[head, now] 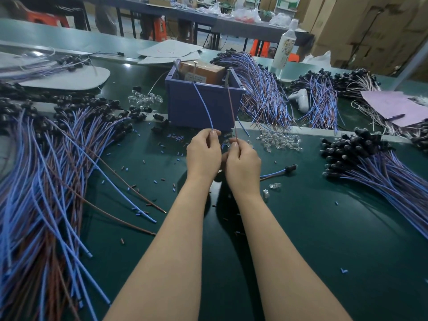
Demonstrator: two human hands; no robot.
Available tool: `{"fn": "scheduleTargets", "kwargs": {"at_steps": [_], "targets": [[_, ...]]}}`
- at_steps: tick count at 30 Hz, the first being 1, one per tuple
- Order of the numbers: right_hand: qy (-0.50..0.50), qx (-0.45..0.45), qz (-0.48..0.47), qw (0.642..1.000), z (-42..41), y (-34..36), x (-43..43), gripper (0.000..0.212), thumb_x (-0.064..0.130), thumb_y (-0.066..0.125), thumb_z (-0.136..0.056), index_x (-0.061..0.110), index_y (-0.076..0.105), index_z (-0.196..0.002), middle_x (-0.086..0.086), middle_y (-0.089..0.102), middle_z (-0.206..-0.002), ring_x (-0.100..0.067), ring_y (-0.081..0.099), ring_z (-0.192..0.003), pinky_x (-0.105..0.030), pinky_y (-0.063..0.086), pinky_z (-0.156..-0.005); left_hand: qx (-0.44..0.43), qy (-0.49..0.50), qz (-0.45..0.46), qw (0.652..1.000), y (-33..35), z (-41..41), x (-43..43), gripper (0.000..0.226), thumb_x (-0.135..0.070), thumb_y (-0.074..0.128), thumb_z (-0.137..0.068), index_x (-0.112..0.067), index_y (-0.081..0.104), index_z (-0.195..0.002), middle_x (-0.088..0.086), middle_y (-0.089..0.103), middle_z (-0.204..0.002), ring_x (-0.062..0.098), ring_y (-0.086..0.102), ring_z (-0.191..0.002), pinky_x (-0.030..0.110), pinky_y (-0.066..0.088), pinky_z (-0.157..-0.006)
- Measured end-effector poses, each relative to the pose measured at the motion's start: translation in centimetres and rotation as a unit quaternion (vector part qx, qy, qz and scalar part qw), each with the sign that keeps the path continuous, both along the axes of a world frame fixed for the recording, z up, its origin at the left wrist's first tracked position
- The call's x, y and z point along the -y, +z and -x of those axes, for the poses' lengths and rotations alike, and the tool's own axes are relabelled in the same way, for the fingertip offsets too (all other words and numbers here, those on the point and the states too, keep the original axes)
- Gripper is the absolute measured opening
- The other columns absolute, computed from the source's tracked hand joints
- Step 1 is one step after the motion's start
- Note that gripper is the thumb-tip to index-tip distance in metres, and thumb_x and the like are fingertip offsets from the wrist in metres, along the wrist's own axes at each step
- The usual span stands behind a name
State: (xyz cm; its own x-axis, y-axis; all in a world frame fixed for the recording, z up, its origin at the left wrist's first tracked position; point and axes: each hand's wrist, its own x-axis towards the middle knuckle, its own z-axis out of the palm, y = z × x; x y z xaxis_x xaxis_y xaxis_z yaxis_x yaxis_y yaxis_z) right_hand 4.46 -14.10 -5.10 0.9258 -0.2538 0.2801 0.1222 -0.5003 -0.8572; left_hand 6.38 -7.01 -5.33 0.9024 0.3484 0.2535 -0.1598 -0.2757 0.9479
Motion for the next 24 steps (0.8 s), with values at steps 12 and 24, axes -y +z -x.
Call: {"fn": "scheduleTargets", "kwargs": {"at_steps": [12,24], "targets": [[0.017,0.011,0.026,0.999,0.55,0.27,-0.11,0.025,0.013,0.046,-0.092,0.010,0.070,-0.094,-0.009,0.071,-0.088,-0.028,0.060,-0.085,-0.037,0.046,-0.078,0.007,0.014,-0.004,1.000,-0.11,-0.07,-0.06,0.026,-0.017,0.040,-0.100,-0.009,0.065,-0.102,0.009,0.067,-0.091,0.020,0.056,-0.080,0.026,0.041,-0.073],[0.032,0.030,0.070,0.997,0.54,0.06,-0.08,0.024,0.014,0.048,-0.088,0.012,0.072,-0.089,-0.008,0.070,-0.082,-0.027,0.060,-0.080,-0.040,0.047,-0.074,-0.008,-0.006,-0.015,1.000,-0.49,-0.84,-0.70,0.023,-0.019,0.040,-0.100,-0.017,0.063,-0.096,-0.007,0.056,-0.072,0.011,0.053,-0.071,0.019,0.038,-0.064]]}}
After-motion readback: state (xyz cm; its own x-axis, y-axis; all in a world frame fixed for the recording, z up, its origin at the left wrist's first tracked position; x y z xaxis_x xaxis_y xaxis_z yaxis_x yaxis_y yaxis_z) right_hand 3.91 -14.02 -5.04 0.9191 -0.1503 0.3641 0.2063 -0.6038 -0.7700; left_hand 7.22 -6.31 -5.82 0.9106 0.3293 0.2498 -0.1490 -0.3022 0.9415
